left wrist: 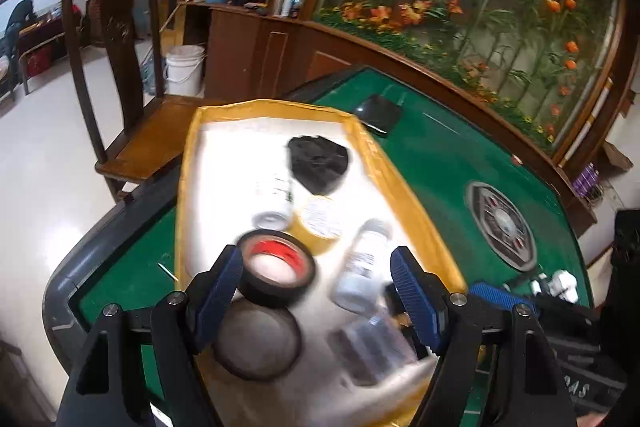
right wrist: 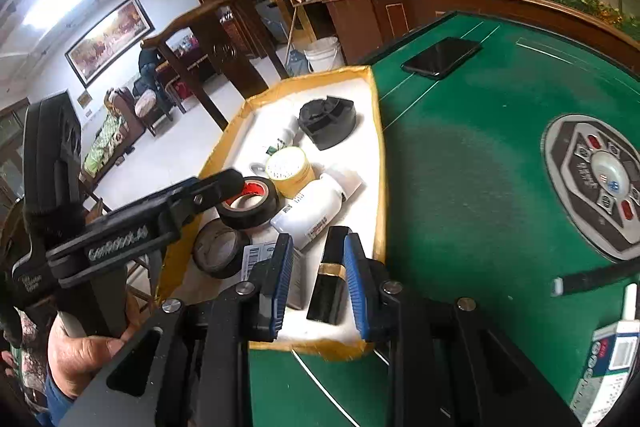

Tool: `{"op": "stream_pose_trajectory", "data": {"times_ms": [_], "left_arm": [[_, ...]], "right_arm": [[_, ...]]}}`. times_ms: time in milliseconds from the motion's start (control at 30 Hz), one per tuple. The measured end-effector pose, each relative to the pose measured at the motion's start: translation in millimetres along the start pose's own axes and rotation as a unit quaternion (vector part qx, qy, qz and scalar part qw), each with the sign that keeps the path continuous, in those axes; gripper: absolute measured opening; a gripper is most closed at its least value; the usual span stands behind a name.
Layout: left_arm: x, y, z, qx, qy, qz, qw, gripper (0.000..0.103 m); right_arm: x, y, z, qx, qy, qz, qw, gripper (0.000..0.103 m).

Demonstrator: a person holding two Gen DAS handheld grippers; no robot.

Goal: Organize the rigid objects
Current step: 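Open the left gripper over the tray while right releases the black marker, then grasp the white barcode medicine box with left while right grasps a black marker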

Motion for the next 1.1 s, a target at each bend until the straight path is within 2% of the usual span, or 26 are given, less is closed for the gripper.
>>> {"op": "stream_pose_trajectory", "data": {"times_ms": [100, 367, 467, 533, 733, 933, 1033, 1100], "left_arm": [[-5.7, -5.2, -22.0, -0.015, 0.02, 0.002, 0.9997, 0.08], [-36.1, -9.8, -114.0, -0.065, 0.109, 0.027, 0.9915, 0.082], [-53.2, -7.5, -153.1, -0.096, 0.14, 0.049, 0.9844, 0.084], [-65.5, -4.0, -181.3, -0.124, 0.155, 0.068, 0.9776, 0.087], [-86.5, 14.9, -252.6, -0.18, 0.178, 0.124, 0.9593, 0.088], [-98.5, 44.3, -292.7, -0.169, 0.199, 0.159, 0.9521, 0.088], [-109.9, 61.6, -296.9, -0.151, 0.21, 0.178, 0.9495, 0.088], [-114.9, 67.5, -293.3, -0.14, 0.22, 0.174, 0.9497, 0.088]], "right_arm": [[-4.1, -16.5, -9.6, 0.003, 0.009, -0.009, 1.0, 0.032], [-14.9, -77.7, -66.3, -0.021, 0.052, -0.054, 0.997, 0.032], [-21.2, -109.4, -101.7, -0.049, 0.08, -0.079, 0.992, 0.034], [-29.4, -128.7, -129.4, -0.073, 0.103, -0.09, 0.988, 0.04], [-69.2, -152.8, -201.1, -0.11, 0.173, -0.077, 0.976, 0.04], [-84.1, -168.4, -223.2, -0.121, 0.2, -0.082, 0.969, 0.04], [-85.5, -170.2, -225.7, -0.121, 0.203, -0.084, 0.968, 0.04], [-86.5, -168.9, -226.6, -0.118, 0.206, -0.081, 0.968, 0.04]]}}
Point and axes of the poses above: each gripper's, at about its wrist camera, not at the fingertips, and y roughly the way its jaws point, z to its left, x to its top, the point moved 8 cm from there along y, roughly the way its jaws point
